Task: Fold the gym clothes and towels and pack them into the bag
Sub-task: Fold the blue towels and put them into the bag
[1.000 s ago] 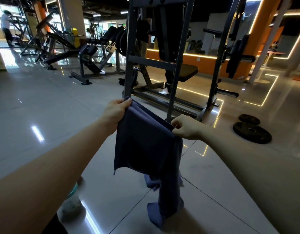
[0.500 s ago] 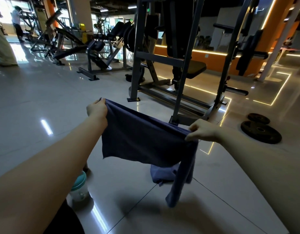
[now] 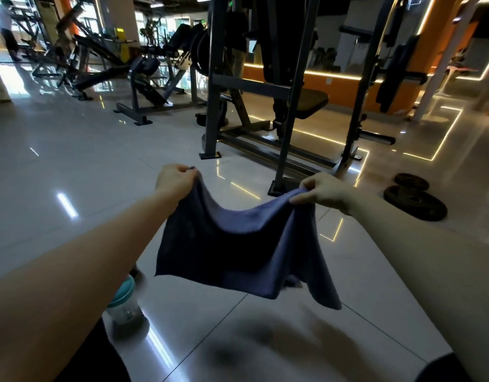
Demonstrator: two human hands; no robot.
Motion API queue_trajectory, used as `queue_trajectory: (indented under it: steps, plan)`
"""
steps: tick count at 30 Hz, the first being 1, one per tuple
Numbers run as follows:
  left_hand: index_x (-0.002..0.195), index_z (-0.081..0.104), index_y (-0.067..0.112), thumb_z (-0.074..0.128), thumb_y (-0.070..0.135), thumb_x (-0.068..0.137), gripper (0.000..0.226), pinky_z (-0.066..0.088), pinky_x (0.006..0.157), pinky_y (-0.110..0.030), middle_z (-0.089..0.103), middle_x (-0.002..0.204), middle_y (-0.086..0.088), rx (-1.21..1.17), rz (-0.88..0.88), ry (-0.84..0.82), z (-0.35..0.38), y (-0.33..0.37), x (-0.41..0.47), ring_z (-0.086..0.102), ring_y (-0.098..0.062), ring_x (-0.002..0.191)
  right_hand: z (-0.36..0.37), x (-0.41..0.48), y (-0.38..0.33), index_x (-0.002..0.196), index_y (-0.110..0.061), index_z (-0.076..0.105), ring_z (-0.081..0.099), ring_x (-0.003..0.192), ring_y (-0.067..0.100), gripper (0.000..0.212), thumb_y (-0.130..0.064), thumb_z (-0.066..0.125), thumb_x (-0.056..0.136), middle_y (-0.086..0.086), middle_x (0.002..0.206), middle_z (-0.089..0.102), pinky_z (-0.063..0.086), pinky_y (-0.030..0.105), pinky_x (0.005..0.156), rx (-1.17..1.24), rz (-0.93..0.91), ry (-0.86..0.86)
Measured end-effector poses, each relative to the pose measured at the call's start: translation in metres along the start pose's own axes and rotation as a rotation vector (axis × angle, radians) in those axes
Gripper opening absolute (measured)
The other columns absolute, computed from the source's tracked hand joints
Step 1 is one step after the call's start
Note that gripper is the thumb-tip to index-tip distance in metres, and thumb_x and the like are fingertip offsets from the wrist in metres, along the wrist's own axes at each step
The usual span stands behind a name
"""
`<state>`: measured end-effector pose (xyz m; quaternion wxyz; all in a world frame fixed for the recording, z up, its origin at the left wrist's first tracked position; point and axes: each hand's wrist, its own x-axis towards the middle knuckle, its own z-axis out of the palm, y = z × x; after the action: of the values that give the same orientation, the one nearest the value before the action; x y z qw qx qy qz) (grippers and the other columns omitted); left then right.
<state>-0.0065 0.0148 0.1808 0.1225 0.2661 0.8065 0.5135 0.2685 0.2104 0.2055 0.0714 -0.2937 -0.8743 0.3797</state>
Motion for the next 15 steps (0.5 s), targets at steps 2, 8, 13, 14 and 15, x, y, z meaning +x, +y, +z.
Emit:
queue_trajectory:
  steps: [2,8,13,14,15]
  plan:
    - [0.095,0.071,0.022,0.062,0.032,0.1,0.013,0.05,0.073,-0.028,0.067,0.091,0.002,0.075,0.128,-0.216,0.019,0.022,-0.017,0.063,-0.017,0.088,0.006,0.004,-0.019,0.087,-0.011,0.067,0.059,0.095,0.018,0.019,-0.029,0.073,0.089,0.007,0.098,0.063,0.041,0.029,0.077,-0.025,-0.047,-0.049]
    - [0.127,0.067,0.025,0.064,0.025,0.098,0.028,0.056,0.092,-0.033,0.072,0.113,-0.001,-0.015,0.293,-0.756,0.052,0.043,-0.049,0.069,-0.015,0.106,0.022,0.017,-0.047,0.101,-0.016,0.069,0.062,0.105,0.017,0.011,-0.019,0.071,0.09,0.005,0.109,0.065,0.046,0.028,0.084,-0.028,-0.087,-0.136]
    - [0.111,0.073,0.013,0.065,0.019,0.097,0.017,0.054,0.092,-0.033,0.074,0.106,-0.007,0.069,0.239,-0.86,0.049,0.035,-0.04,0.069,-0.019,0.103,0.018,0.015,-0.037,0.099,-0.015,0.074,0.066,0.103,0.018,0.016,-0.026,0.076,0.088,0.006,0.106,0.07,0.056,0.03,0.085,-0.01,-0.085,-0.189]
    - [0.106,0.074,0.014,0.064,0.019,0.098,0.014,0.054,0.089,-0.032,0.074,0.103,-0.007,0.101,0.231,-0.849,0.047,0.032,-0.037,0.069,-0.019,0.101,0.016,0.013,-0.036,0.1,-0.014,0.074,0.066,0.102,0.019,0.018,-0.028,0.076,0.088,0.007,0.106,0.07,0.056,0.029,0.084,-0.006,-0.071,-0.208]
    - [0.103,0.074,0.016,0.064,0.02,0.098,0.012,0.053,0.085,-0.03,0.074,0.101,-0.006,0.123,0.231,-0.825,0.046,0.029,-0.033,0.069,-0.019,0.099,0.016,0.011,-0.035,0.102,-0.011,0.073,0.067,0.102,0.021,0.021,-0.028,0.075,0.088,0.009,0.108,0.07,0.056,0.029,0.083,-0.003,-0.049,-0.227]
